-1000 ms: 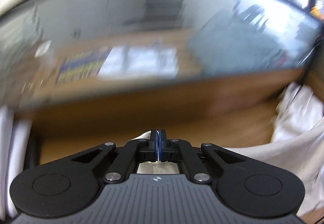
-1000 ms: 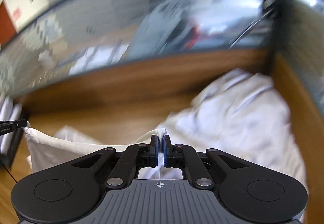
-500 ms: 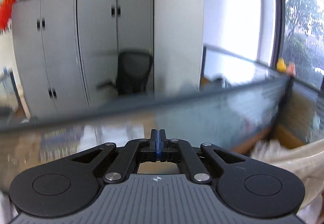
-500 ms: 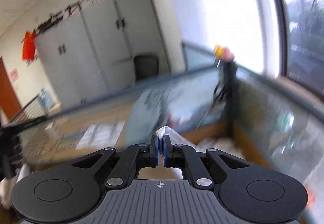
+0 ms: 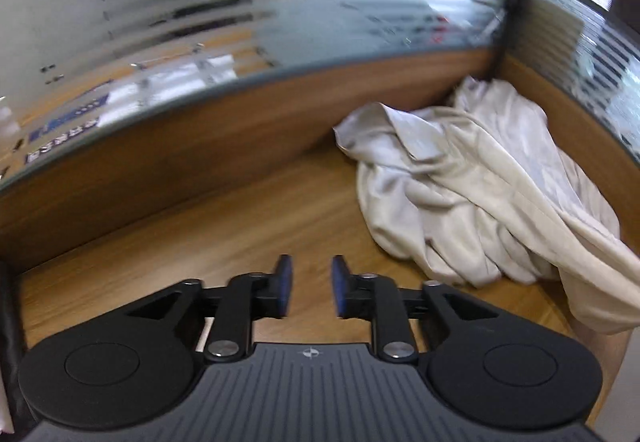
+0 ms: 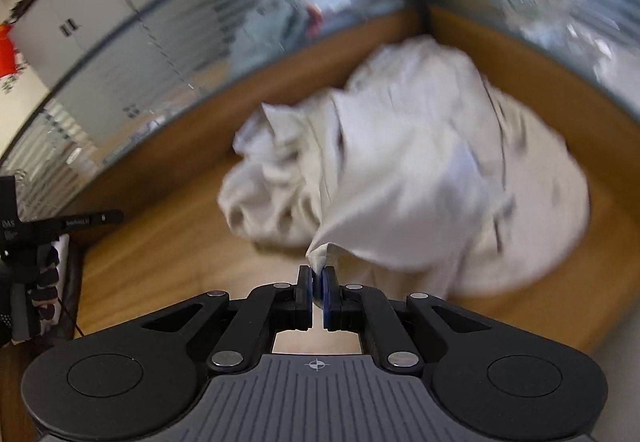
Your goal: Fold clothes
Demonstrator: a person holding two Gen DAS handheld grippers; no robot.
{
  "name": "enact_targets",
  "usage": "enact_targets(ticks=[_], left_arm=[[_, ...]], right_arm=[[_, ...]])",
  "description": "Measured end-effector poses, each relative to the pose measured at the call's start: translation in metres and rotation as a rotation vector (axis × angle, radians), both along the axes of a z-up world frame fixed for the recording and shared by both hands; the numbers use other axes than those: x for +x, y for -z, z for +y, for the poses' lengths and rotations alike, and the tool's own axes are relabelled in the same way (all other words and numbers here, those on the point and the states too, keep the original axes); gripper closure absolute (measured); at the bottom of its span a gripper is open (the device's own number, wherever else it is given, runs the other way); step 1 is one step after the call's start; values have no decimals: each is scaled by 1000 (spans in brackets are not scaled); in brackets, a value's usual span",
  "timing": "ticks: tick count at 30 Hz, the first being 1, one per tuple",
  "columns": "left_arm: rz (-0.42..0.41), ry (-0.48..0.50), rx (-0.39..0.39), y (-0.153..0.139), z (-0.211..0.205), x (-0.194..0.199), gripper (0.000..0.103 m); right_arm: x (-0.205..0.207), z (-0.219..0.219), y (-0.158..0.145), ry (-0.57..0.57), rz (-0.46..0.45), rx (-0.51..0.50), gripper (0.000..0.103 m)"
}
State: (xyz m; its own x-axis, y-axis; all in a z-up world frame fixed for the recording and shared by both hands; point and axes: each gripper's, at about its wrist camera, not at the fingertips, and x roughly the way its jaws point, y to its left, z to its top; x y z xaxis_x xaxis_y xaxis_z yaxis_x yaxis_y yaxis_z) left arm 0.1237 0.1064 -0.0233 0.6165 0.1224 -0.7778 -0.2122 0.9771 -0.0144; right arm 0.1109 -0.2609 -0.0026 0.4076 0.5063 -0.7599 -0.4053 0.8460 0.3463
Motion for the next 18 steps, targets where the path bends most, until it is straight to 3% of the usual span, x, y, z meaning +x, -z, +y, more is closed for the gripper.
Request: enact_targets(ticks=[7, 18], left_arm=[[8, 78, -40, 19, -19, 44, 50], [25, 76, -163, 35, -40, 144, 49]], right_arm=[[-29, 1, 36, 92, 13, -65, 96], [-25, 3, 44, 98, -14, -110, 96]])
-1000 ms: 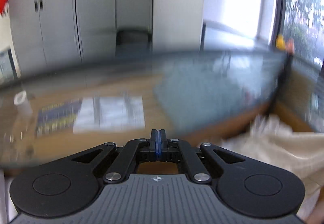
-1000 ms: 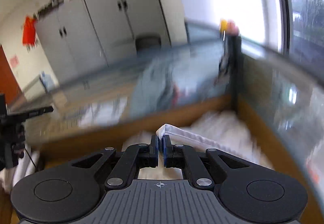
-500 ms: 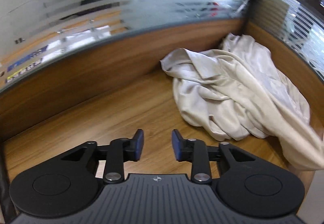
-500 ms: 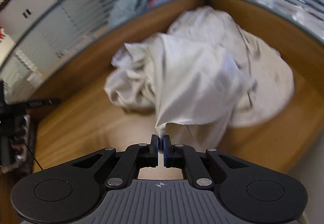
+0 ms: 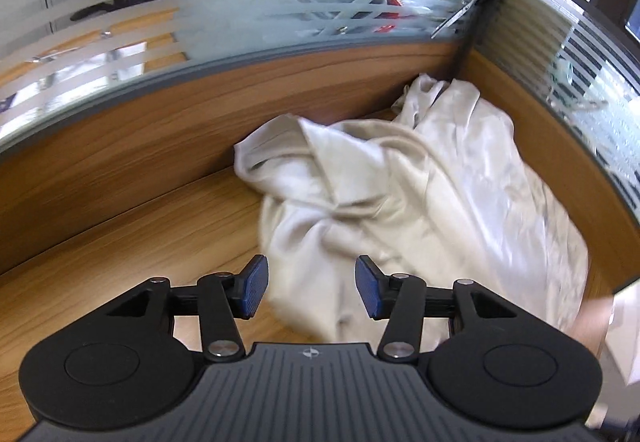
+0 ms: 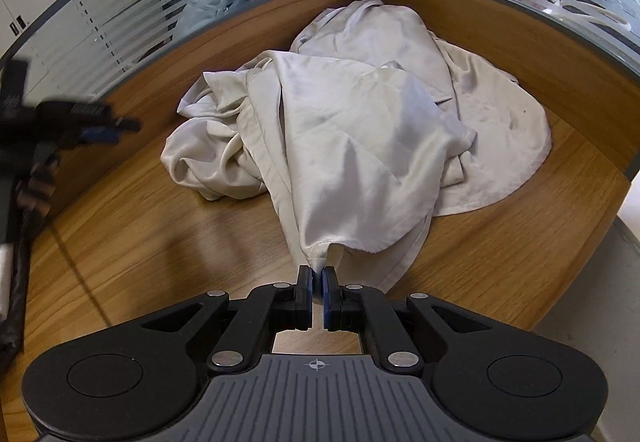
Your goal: Fold clothes
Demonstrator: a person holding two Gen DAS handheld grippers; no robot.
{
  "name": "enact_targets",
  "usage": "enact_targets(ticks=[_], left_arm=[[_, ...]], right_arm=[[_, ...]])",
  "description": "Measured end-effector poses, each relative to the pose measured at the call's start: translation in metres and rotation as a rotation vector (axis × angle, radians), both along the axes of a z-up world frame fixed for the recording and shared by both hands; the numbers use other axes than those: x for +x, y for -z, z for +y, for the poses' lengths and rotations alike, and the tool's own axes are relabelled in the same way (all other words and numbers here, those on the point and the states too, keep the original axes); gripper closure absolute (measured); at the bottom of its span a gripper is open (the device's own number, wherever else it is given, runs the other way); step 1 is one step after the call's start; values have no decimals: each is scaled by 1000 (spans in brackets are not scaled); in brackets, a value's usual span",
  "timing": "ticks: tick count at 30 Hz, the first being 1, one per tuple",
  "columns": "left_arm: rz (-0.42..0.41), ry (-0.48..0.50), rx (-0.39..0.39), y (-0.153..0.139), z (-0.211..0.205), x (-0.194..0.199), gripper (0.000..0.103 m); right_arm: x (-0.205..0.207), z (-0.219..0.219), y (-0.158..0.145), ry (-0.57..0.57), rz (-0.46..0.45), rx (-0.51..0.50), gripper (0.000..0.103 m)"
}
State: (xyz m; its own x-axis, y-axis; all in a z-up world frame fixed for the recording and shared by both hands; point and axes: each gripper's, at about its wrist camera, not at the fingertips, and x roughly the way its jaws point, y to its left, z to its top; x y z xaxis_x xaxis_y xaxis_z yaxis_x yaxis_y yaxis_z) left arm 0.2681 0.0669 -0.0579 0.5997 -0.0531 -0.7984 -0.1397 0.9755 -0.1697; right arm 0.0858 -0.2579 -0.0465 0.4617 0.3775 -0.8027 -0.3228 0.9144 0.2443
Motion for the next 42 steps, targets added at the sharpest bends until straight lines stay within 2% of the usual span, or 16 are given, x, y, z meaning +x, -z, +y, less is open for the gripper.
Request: enact_targets(ticks=[4, 14, 17, 20, 22, 30, 32, 33, 34, 36, 38, 42], left_arm=[[11, -11, -23, 11, -12, 40, 49], [36, 138, 222, 58, -55, 95, 49], [45, 176, 278, 70, -63, 105, 50], [44, 203, 339, 79, -68, 111, 56], [48, 219, 373, 85, -70, 115, 65], [36, 279, 445, 96, -82, 113, 65], [17, 285, 473, 97, -85, 112, 76], [9, 290, 486, 97, -87, 111, 87], [-2, 297, 494, 96, -88, 110, 93], [-30, 310, 512, 94, -90, 107, 99], [-61, 304, 537, 88, -91, 103, 99], [-98, 217, 532, 70, -82, 96, 99]], right_arm=[[9, -5, 3, -8, 8, 1, 96], [35, -17, 19, -15, 64, -8, 96], [39, -18, 22, -15, 77, -1, 96], [42, -17, 24, -16, 89, 6, 96], [42, -16, 26, -19, 97, 10, 96], [42, -10, 27, -39, 111, 2, 96], [41, -10, 27, -38, 111, -1, 96], [41, -10, 26, -37, 111, -2, 96], [40, -10, 26, -36, 110, -3, 96], [39, -9, 25, -34, 108, -4, 96], [38, -8, 23, -36, 105, -6, 96], [33, -4, 18, -68, 95, -6, 96]])
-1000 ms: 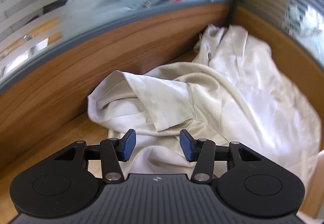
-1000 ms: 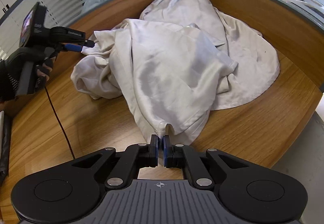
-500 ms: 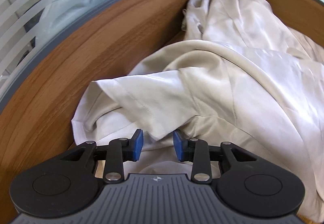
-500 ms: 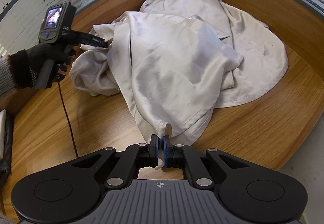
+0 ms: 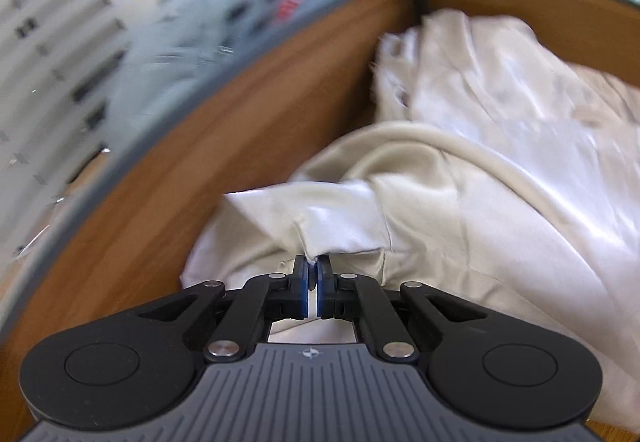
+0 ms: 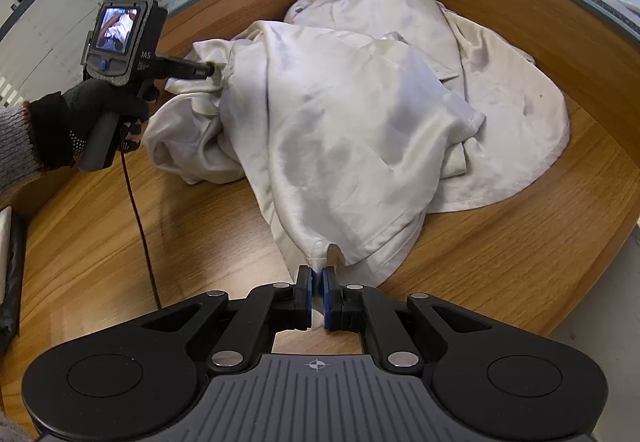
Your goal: Fold clothes
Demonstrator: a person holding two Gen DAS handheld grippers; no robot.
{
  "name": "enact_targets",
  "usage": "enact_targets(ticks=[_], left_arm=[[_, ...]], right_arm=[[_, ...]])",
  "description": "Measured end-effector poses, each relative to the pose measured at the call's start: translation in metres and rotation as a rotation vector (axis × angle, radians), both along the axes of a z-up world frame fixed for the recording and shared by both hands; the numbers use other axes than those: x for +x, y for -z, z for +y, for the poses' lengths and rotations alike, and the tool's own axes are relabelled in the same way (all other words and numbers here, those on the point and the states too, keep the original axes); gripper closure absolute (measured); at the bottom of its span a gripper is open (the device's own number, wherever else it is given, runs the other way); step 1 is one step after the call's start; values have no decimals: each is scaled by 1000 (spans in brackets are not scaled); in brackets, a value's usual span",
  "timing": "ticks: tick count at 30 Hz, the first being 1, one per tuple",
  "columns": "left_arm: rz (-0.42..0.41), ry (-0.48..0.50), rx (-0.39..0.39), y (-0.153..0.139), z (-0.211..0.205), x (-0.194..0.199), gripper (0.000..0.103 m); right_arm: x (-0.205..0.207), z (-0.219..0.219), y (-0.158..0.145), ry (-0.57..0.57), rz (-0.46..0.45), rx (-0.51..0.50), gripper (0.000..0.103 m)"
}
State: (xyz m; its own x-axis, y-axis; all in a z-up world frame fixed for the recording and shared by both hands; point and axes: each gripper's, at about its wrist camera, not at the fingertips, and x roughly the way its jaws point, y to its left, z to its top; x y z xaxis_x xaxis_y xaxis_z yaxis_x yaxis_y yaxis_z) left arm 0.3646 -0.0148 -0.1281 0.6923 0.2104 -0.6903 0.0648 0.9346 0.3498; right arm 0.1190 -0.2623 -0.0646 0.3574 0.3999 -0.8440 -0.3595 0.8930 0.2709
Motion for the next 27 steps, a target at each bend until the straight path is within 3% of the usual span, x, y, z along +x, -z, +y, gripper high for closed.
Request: enact_targets(ticks=[7, 15, 20, 27], left_arm=[[-61, -162, -16, -42, 47, -42, 99], [-78, -397, -57, -75, 131, -130, 99], [-77, -484, -53, -83, 161, -187, 99], [-42, -500, -31, -78, 176, -241, 99]], right_arm=[[-15, 30, -20, -209, 13, 52, 99], [-60, 87, -46, -460, -17, 102, 101], [-81, 103, -20, -423, -43, 31, 100], [-91, 111, 30, -301, -48, -41, 92]])
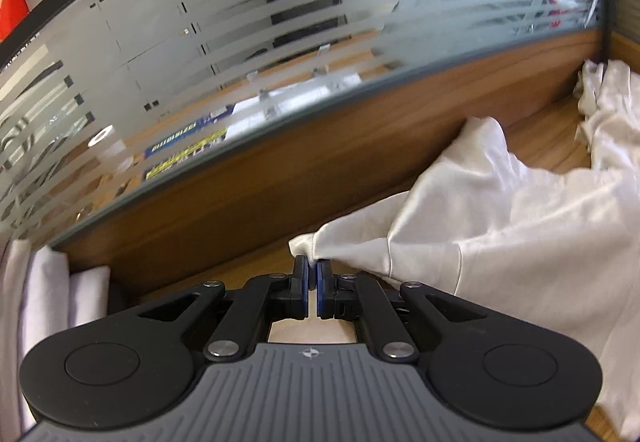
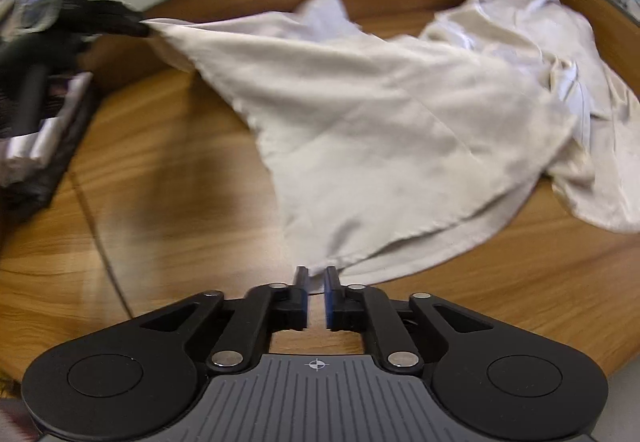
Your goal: Fold clothes
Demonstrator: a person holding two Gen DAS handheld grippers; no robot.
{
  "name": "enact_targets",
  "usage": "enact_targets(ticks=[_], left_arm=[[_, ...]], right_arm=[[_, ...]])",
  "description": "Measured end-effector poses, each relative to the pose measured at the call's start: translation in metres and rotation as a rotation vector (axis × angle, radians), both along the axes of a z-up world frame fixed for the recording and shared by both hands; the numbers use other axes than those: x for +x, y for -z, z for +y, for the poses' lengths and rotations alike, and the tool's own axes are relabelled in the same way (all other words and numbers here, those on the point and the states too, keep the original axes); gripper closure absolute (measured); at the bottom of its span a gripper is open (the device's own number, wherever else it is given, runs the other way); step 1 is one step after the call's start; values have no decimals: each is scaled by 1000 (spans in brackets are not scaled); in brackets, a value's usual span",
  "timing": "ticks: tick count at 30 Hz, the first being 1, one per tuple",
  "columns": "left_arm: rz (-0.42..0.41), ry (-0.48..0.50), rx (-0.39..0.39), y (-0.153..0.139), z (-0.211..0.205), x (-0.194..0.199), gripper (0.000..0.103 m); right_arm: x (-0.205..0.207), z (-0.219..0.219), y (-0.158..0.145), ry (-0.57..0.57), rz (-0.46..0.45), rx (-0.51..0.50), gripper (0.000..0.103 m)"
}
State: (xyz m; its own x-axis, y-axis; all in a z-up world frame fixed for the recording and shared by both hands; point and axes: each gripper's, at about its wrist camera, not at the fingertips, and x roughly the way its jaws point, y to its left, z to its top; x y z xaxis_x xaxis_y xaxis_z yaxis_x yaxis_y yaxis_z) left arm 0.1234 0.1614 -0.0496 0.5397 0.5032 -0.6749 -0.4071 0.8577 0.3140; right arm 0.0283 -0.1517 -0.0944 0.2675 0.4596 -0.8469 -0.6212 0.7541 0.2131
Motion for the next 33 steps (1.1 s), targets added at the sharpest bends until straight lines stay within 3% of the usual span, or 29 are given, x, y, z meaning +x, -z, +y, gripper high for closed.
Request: enact_targets(ticks=[5, 9, 15, 17, 28, 33], left_arm=[[19, 13, 6, 7, -1, -15, 99], [25, 18, -2, 12, -4, -21, 99], [14, 15, -18, 19, 2, -35, 99], [13, 11, -19, 20, 5, -37, 99], [15, -31, -24, 23, 29, -59, 99], [20, -40, -28, 26, 27, -73, 99]], right_arm=[[14, -3, 28, 174, 56, 37, 76], [22, 1, 40, 269, 79, 47, 72], [20, 26, 46, 170, 0, -63, 76], [15, 34, 45, 123, -24, -92, 100], [-26, 27, 0, 8, -36, -14, 101], [-17, 6, 12, 132, 32, 4, 99]])
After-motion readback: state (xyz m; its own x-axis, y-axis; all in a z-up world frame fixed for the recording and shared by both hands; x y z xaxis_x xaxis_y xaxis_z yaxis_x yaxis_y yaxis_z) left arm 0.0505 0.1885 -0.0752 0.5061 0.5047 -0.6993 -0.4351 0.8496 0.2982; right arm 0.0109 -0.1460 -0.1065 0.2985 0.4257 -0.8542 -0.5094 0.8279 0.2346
